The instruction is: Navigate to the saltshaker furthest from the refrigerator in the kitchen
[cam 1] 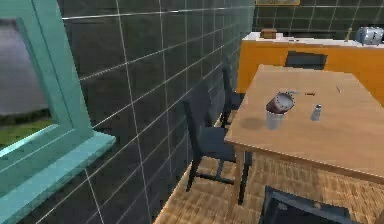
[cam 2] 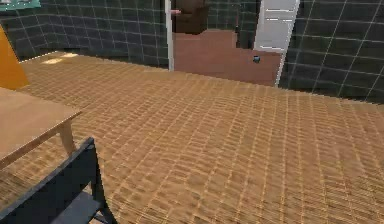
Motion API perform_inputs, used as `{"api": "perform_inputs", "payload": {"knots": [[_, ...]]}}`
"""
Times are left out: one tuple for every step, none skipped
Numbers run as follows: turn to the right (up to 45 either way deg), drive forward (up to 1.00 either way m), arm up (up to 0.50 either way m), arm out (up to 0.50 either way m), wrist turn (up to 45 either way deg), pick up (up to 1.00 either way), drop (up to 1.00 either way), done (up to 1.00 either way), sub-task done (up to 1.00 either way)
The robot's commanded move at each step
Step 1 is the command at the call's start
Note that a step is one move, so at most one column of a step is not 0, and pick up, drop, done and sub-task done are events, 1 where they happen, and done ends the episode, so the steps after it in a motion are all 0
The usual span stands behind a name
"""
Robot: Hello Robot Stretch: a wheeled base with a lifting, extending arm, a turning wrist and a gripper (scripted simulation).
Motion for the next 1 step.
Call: {"api": "perform_inputs", "payload": {"knots": [[45.0,0.0,0.0,0.0,0.0,0.0,0.0,0.0,0.0]]}}
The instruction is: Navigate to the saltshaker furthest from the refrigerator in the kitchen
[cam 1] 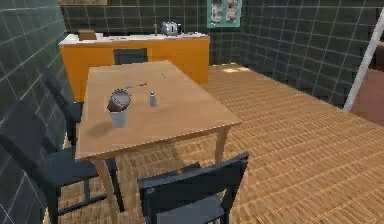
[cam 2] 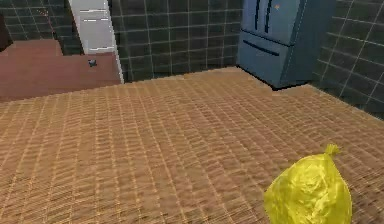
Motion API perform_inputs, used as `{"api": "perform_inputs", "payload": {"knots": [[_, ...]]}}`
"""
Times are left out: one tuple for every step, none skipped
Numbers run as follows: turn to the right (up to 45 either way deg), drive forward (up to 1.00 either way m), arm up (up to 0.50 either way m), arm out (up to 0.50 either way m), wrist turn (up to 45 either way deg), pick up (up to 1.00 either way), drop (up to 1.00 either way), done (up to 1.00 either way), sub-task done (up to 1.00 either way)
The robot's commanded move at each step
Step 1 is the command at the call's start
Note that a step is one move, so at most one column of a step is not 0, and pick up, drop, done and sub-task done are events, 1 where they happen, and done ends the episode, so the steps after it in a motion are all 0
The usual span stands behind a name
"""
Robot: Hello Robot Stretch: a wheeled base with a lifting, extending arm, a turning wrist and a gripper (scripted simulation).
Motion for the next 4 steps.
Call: {"api": "perform_inputs", "payload": {"knots": [[45.0,0.0,0.0,0.0,0.0,0.0,0.0,0.0,0.0],[6.0,0.0,0.0,0.0,0.0,0.0,0.0,0.0,0.0],[0.0,0.6,0.0,0.0,0.0,0.0,0.0,0.0,0.0],[-18.0,0.0,0.0,0.0,0.0,0.0,0.0,0.0,0.0]]}}
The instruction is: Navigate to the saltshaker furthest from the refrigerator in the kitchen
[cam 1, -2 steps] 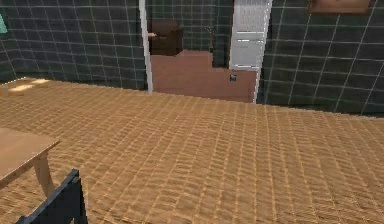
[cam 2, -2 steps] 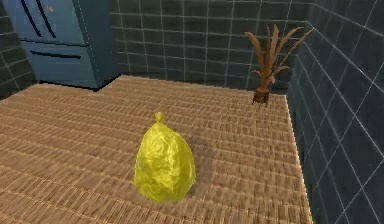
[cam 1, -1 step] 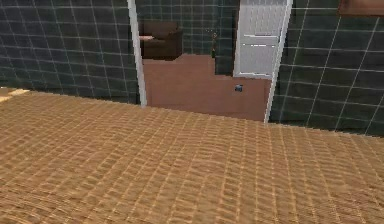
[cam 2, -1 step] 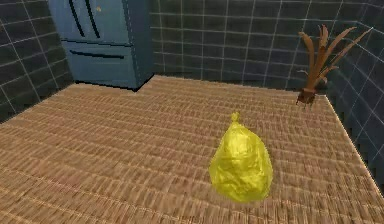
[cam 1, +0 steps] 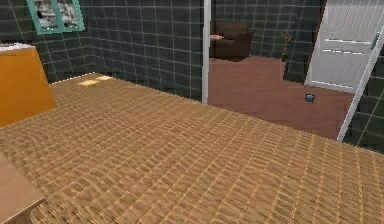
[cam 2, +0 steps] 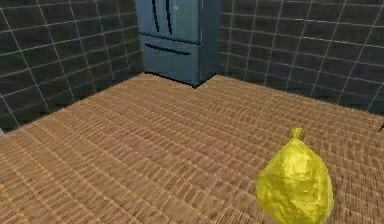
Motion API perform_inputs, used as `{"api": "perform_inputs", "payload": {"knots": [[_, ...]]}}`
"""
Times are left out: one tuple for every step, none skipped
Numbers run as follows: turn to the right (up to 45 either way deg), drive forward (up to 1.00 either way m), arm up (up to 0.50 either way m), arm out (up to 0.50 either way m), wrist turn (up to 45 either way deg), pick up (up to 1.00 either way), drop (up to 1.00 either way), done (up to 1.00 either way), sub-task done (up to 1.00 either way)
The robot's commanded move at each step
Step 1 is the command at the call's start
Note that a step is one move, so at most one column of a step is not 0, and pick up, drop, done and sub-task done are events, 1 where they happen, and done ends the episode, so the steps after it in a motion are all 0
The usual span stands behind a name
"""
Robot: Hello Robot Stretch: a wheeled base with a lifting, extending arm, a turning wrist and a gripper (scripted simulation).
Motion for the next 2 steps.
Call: {"api": "perform_inputs", "payload": {"knots": [[0.0,0.9,0.0,0.0,0.0,0.0,0.0,0.0,0.0],[-45.0,0.0,0.0,0.0,0.0,0.0,0.0,0.0,0.0]]}}
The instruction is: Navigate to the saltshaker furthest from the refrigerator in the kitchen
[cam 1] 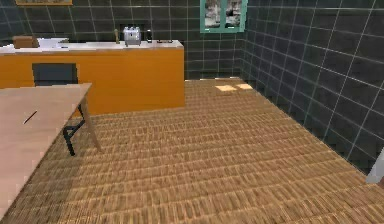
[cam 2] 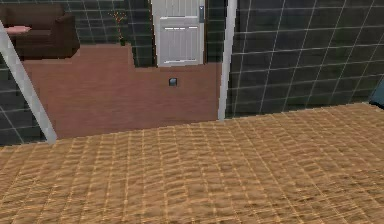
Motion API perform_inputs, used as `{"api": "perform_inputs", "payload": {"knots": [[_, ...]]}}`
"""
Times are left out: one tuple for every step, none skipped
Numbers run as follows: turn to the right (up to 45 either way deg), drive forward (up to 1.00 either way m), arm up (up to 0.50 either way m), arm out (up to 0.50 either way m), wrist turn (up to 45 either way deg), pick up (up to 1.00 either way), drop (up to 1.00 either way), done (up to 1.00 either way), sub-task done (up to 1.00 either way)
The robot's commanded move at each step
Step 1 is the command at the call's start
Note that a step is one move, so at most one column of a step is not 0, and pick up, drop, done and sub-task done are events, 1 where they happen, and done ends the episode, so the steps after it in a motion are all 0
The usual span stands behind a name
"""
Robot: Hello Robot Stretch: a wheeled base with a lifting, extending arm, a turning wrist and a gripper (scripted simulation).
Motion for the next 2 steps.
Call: {"api": "perform_inputs", "payload": {"knots": [[-9.0,0.0,0.0,0.0,0.0,0.0,0.0,0.0,0.0],[0.0,1.0,0.0,0.0,0.0,0.0,0.0,0.0,0.0]]}}
